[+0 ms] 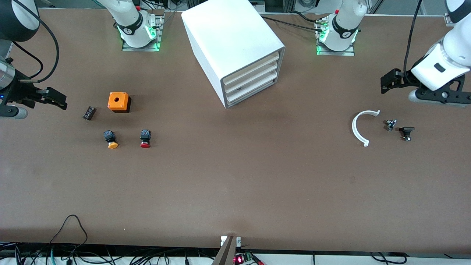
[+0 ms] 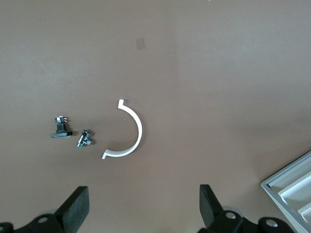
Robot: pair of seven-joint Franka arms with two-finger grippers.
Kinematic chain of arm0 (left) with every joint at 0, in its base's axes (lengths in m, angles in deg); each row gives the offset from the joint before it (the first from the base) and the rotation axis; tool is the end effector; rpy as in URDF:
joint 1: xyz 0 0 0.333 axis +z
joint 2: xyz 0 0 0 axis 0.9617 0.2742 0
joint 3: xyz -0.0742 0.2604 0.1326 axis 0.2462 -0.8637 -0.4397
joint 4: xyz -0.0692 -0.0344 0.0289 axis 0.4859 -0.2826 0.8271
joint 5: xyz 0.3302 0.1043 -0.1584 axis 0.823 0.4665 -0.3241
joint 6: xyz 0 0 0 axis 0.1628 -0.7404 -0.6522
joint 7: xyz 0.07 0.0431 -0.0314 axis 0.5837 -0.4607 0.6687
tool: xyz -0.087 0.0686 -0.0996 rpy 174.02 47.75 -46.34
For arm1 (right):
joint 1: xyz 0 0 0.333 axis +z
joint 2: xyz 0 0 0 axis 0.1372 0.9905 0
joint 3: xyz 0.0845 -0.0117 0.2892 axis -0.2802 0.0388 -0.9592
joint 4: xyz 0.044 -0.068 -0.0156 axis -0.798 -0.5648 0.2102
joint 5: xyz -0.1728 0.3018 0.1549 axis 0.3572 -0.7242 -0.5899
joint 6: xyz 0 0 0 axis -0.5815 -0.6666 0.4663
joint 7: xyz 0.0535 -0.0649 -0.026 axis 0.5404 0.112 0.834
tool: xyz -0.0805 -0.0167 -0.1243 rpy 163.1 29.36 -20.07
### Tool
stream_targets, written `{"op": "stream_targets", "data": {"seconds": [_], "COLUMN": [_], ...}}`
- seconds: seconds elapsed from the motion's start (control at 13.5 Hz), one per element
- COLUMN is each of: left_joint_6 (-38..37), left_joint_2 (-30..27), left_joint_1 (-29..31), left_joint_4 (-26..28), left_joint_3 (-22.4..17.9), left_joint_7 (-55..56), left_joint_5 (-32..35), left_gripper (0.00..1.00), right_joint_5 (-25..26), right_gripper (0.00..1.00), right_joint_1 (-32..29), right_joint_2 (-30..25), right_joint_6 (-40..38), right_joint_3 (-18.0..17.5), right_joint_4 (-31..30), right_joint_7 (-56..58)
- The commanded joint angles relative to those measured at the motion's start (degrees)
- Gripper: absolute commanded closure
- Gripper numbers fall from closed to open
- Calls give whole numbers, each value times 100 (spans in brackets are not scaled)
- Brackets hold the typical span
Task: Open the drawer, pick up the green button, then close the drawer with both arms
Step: 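Move the left gripper toward the white cabinet's drawer handle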
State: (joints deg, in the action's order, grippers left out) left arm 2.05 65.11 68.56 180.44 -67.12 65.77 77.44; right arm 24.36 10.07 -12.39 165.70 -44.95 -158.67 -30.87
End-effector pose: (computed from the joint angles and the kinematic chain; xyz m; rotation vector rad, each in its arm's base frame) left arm 0.5371 -0.0462 0.5260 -3.0945 0.1750 0.1518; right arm 0.5697 -0.0179 0.5040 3.0656 -0.0210 -0.0171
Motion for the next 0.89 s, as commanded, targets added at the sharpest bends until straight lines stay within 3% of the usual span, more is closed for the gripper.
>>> {"op": "stream_targets", "data": {"seconds": [0.0, 0.22, 0.37, 0.52, 0.82], "left_joint_6": [-146, -137, -32, 388, 1540], "left_joint_2": [187, 1021, 1495, 2005, 2727], "left_joint_1": [-53, -1, 34, -53, -220], "left_joint_4": [-252, -288, -244, 114, 826], "left_joint_3": [67, 76, 50, 76, 558], "left_joint_7": [-118, -162, -250, -250, -433], "left_joint_5": [31, -292, -1283, -2023, -3314], "left_gripper": [0, 0, 0, 0, 0], "right_joint_5": [-101, -110, -110, -110, -356], "right_gripper": [0, 0, 0, 0, 0], "right_joint_1": [-86, -95, -104, -104, -113], "right_joint_2": [-123, -96, -79, -35, 0], "right_joint_6": [49, 49, 40, 75, 67], "right_joint_3": [-43, -43, -43, -43, -43], "right_joint_4": [-119, -83, -75, -57, -57], "right_joint_7": [17, -9, -27, -18, 26]}}
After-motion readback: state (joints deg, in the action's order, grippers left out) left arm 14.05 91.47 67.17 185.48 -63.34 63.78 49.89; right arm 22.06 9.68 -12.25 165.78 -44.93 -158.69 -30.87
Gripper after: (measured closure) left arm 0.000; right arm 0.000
